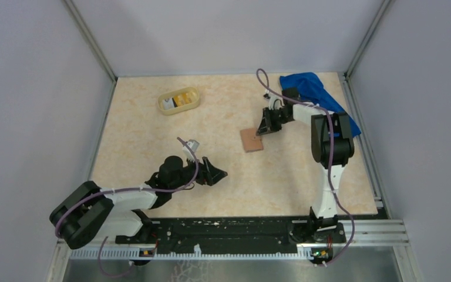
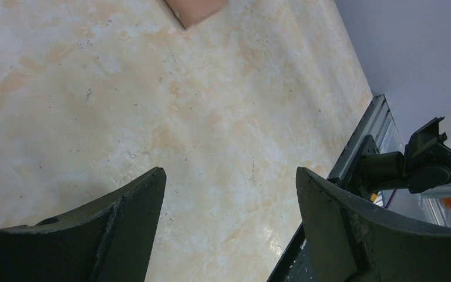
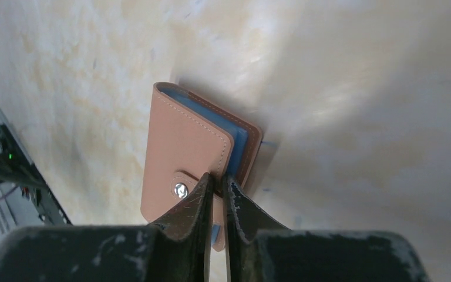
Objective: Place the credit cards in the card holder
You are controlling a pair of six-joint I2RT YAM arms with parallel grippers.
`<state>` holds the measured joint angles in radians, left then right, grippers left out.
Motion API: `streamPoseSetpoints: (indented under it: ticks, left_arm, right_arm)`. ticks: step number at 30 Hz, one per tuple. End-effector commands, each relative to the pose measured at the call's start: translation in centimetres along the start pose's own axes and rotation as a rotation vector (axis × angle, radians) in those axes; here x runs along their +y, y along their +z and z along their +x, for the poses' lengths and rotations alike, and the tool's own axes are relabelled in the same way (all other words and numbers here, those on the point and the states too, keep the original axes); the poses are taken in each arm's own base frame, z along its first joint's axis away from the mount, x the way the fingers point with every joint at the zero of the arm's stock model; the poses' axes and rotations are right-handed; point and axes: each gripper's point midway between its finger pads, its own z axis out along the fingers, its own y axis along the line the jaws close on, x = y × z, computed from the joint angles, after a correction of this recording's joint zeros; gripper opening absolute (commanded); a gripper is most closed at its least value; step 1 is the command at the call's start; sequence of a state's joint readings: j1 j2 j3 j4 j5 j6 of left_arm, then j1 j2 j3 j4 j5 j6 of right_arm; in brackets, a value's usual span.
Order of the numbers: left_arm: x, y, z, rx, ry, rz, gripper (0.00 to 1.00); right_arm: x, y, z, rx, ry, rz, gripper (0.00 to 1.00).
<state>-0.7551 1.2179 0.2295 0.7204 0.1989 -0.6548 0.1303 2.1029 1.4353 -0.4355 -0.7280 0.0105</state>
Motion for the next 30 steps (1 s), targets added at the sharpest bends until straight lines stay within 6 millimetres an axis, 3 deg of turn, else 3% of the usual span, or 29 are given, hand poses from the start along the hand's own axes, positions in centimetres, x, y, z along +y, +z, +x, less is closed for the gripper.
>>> streamPoseSetpoints:
  ticks: [1,6,8,10,13,16,19,21,23,25,30]
  left_arm:
    - [-1.1,0.7,-0.5,-0.033,-0.064,0.057,0.87]
    - [1.1,0.7,0.3,-0.05,-0.203,-0.054,0.85]
    - [2.0,0.3,0.7,-0.061,-0.257,-0.097,0.82]
    - [2.7,-0.2,1.1,-0.073,-0.293,-0.137,0.8]
    - [3.6,-0.8,1.7,-0.09,-0.311,-0.216,0.76]
    - [4.3,-1.4,2.0,-0.109,-0.329,-0.29,0.75]
    - [4.5,-1.7,2.1,-0.119,-0.365,-0.319,0.68]
    - [4.4,-1.6,2.2,-0.118,-0.391,-0.331,0.66]
    - [4.4,-1.4,2.5,-0.11,-0.421,-0.346,0.66]
    - [4.4,-1.1,2.7,-0.098,-0.449,-0.362,0.64]
    - [4.5,-0.4,3.1,-0.086,-0.47,-0.391,0.64]
  right_arm:
    - [6.1,0.2,3.8,0.1,-0.123,-0.113,0.08]
    - [12.4,0.8,9.6,0.213,-0.208,-0.198,0.07]
    - [14.0,0.5,11.1,0.23,-0.242,-0.217,0.09]
    - [14.9,-0.2,10.5,0.199,-0.299,-0.223,0.17]
    - [15.5,-2.4,8.0,0.079,-0.517,-0.167,0.39]
    - [18.0,-5.0,6.9,-0.041,-0.785,-0.186,0.5]
    - [20.7,-6.3,8.6,-0.141,-1.116,-0.297,0.6]
    - [21.8,-6.9,11.3,-0.193,-1.373,-0.443,0.69]
    - [22.5,-6.8,12.3,-0.221,-1.446,-0.481,0.79]
    - [22.8,-5.9,13.1,-0.17,-1.482,-0.492,0.77]
    - [21.0,-2.4,14.8,-0.023,-1.491,-0.393,0.61]
